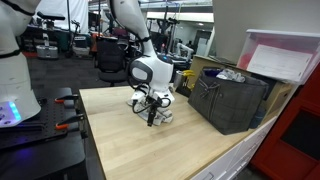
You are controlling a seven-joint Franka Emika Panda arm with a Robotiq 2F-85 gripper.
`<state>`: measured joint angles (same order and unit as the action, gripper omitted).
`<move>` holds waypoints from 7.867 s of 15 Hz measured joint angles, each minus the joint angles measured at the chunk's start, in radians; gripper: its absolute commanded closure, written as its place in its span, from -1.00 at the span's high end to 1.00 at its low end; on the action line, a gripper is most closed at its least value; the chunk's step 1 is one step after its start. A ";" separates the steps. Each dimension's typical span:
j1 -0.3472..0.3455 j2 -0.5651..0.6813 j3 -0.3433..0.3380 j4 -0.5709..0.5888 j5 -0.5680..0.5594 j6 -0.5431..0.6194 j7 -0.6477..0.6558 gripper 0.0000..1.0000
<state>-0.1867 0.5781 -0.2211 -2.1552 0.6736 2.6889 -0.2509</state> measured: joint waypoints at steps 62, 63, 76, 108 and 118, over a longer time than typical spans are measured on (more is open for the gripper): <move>0.812 -0.320 -0.511 -0.484 -0.733 0.067 0.358 1.00; 0.730 -0.318 -0.438 -0.478 -0.721 0.067 0.306 1.00; 0.150 -0.083 -0.023 -0.185 -0.769 0.067 0.240 -0.58; 0.497 -0.121 0.127 0.176 -0.967 -0.293 0.946 -0.28; 0.470 -0.114 0.086 0.160 -0.997 -0.303 1.028 1.00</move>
<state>0.2830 0.4639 -0.1356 -1.9950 -0.3230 2.3860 0.7773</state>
